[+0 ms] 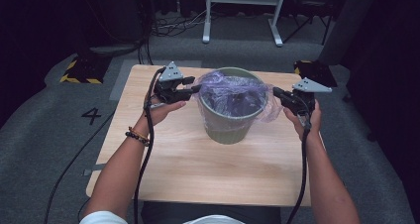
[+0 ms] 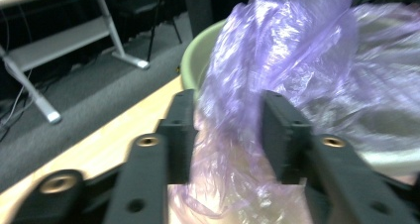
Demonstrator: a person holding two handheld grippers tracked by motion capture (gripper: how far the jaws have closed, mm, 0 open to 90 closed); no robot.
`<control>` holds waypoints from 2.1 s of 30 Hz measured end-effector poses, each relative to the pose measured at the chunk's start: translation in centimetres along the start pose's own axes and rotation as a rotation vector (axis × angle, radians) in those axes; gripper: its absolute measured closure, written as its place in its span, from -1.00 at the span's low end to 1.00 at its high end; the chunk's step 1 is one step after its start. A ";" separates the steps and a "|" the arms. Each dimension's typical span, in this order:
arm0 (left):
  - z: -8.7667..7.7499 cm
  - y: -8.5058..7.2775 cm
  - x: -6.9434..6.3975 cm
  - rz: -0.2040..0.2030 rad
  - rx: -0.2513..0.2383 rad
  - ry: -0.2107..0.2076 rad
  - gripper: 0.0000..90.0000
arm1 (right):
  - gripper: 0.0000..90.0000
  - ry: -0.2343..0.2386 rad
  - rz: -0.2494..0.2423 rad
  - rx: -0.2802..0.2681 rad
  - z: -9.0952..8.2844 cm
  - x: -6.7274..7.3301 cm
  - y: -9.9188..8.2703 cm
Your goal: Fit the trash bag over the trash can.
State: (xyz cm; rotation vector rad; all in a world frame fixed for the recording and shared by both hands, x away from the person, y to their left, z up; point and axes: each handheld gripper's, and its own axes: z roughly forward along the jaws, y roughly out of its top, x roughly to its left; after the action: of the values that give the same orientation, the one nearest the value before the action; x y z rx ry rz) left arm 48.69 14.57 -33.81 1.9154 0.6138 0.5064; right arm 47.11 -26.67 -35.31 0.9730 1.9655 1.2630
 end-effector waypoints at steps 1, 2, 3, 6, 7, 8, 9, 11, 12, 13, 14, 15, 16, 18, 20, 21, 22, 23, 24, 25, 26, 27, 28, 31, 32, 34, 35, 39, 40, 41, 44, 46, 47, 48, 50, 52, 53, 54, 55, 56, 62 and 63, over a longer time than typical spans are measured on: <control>0.1 -0.2 0.2 0.000 0.001 -0.015 0.54 | 0.98 -0.001 0.006 0.002 0.1 -0.1 -0.1; 0.3 -0.3 0.3 -0.004 0.000 -0.023 0.61 | 0.98 0.001 0.010 0.003 0.2 -0.2 -0.2; 0.3 -0.3 0.3 -0.004 0.000 -0.023 0.72 | 0.98 0.001 0.010 0.003 0.2 -0.2 -0.2; 0.6 -0.6 0.7 -0.013 -0.005 -0.053 0.90 | 0.98 0.014 0.028 0.014 0.8 -0.5 -0.5; 0.9 -0.7 0.8 -0.016 -0.014 -0.046 0.91 | 0.98 0.016 0.031 0.017 1.0 -0.6 -0.5; 1.0 -0.7 0.9 -0.020 -0.018 -0.038 0.91 | 0.98 0.016 0.036 0.019 1.2 -0.6 -0.5; 1.0 -0.7 0.9 -0.020 -0.018 -0.038 0.90 | 0.98 0.017 0.037 0.021 1.5 -0.7 -0.6; 1.3 -0.6 0.9 -0.014 -0.023 -0.011 0.83 | 0.98 0.022 0.045 0.021 1.8 -0.8 -0.6; 1.6 -0.6 1.1 -0.020 -0.033 -0.006 0.81 | 0.98 0.040 0.072 0.020 2.4 -1.1 -0.8; 1.7 -0.7 1.1 -0.022 -0.037 -0.001 0.79 | 0.98 0.043 0.076 0.023 2.7 -1.2 -0.8; 1.8 -0.7 1.3 -0.027 -0.041 0.000 0.76 | 0.98 0.050 0.090 0.024 3.0 -1.3 -0.9; 1.9 -0.8 1.5 -0.039 -0.045 0.000 0.72 | 0.98 0.063 0.106 0.023 3.2 -1.3 -1.0; 2.0 -0.9 1.7 -0.048 -0.048 -0.008 0.69 | 0.98 0.070 0.114 0.023 3.5 -1.3 -1.1; 2.3 -1.1 2.0 -0.057 -0.043 -0.016 0.73 | 0.98 0.083 0.123 0.029 3.9 -1.3 -1.2; 2.4 -1.2 2.1 -0.057 -0.039 -0.023 0.88 | 0.98 0.087 0.124 0.037 4.3 -1.2 -1.3; 2.6 -1.3 2.2 -0.059 -0.034 -0.024 0.88 | 0.98 0.087 0.124 0.037 4.3 -1.2 -1.3; 3.0 -1.4 2.2 -0.058 -0.029 -0.027 0.98 | 0.99 0.094 0.121 0.036 4.4 -1.1 -1.3; 3.1 -1.4 2.3 -0.062 -0.032 -0.030 0.98 | 0.99 0.094 0.122 0.035 4.4 -1.1 -1.3; 3.2 -1.5 2.3 -0.071 -0.037 -0.036 0.99 | 0.99 0.095 0.122 0.035 4.5 -1.2 -1.3; 3.2 -1.5 2.3 -0.071 -0.037 -0.036 1.00 | 0.99 0.095 0.122 0.035 4.5 -1.2 -1.3; 3.5 -1.6 2.5 -0.081 -0.039 -0.033 1.00 | 0.99 0.101 0.128 0.036 4.6 -1.2 -1.4; 3.6 -1.7 2.5 -0.096 -0.042 -0.037 1.00 | 0.99 0.101 0.125 0.038 4.7 -1.2 -1.5; 3.8 -1.8 2.7 -0.104 -0.037 -0.030 1.00 | 0.99 0.100 0.124 0.042 4.7 -1.2 -1.5; 4.4 -2.1 2.9 -0.126 -0.031 -0.024 0.99 | 0.99 0.110 0.123 0.040 5.0 -1.0 -1.6; 4.6 -2.2 2.9 -0.127 -0.025 -0.024 1.00 | 1.00 0.114 0.118 0.041 5.0 -1.0 -1.6; 5.0 -2.3 2.9 -0.134 -0.023 -0.030 1.00 | 1.00 0.125 0.115 0.047 5.2 -0.8 -1.7; 5.0 -2.3 2.9 -0.134 -0.023 -0.030 1.00 | 1.00 0.132 0.115 0.046 5.2 -0.7 -1.8; 5.3 -2.6 3.0 -0.165 -0.020 -0.064 1.00 | 1.00 0.159 0.116 0.047 5.2 -0.6 -1.9; 5.2 -2.7 3.0 -0.166 -0.018 -0.072 1.00 | 1.00 0.163 0.112 0.046 5.1 -0.6 -1.9; 5.2 -2.7 3.0 -0.168 -0.014 -0.085 1.00 | 1.00 0.170 0.114 0.046 5.0 -0.6 -2.0; 5.0 -2.8 2.8 -0.156 -0.008 -0.095 1.00 | 1.00 0.184 0.112 0.042 4.8 -0.7 -2.1; 4.5 -3.0 2.4 -0.130 -0.005 -0.110 1.00 | 1.00 0.212 0.107 0.038 4.2 -0.5 -2.5; 4.2 -3.0 2.2 -0.120 -0.002 -0.113 1.00 | 1.00 0.221 0.100 0.037 3.9 -0.4 -2.6; 3.9 -3.1 2.0 -0.107 -0.002 -0.119 1.00 | 1.00 0.231 0.097 0.037 3.6 -0.2 -2.7; 3.3 -3.3 1.6 -0.089 -0.005 -0.132 1.00 | 1.00 0.247 0.070 0.036 2.9 0.1 -2.9; 2.7 -3.6 1.4 -0.088 -0.012 -0.131 0.99 | 1.00 0.253 0.039 0.038 2.0 0.5 -3.0; 2.5 -3.7 1.4 -0.089 -0.017 -0.125 0.99 | 1.00 0.252 0.036 0.036 1.8 0.6 -3.0; 2.3 -3.8 1.5 -0.089 -0.019 -0.110 0.96 | 1.00 0.250 0.034 0.032 1.6 0.5 -3.0; 2.3 -3.8 1.5 -0.089 -0.019 -0.110 0.94 | 1.00 0.241 0.037 0.030 1.4 0.5 -3.0; 2.1 -3.8 1.6 -0.092 -0.027 -0.079 0.89 | 1.00 0.233 0.039 0.023 1.3 0.3 -2.9; 2.4 -3.4 1.8 -0.079 -0.046 -0.034 0.83 | 0.99 0.174 0.098 -0.033 1.5 -0.4 -2.3; 2.6 -3.3 1.8 -0.074 -0.037 -0.034 0.84 | 0.99 0.166 0.105 -0.031 1.7 -0.4 -2.3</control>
State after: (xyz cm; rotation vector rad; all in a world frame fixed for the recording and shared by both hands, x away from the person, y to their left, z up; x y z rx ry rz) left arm 51.02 15.03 -37.77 1.8554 0.6472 0.4345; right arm 48.13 -26.80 -38.00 0.9954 2.0351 1.4698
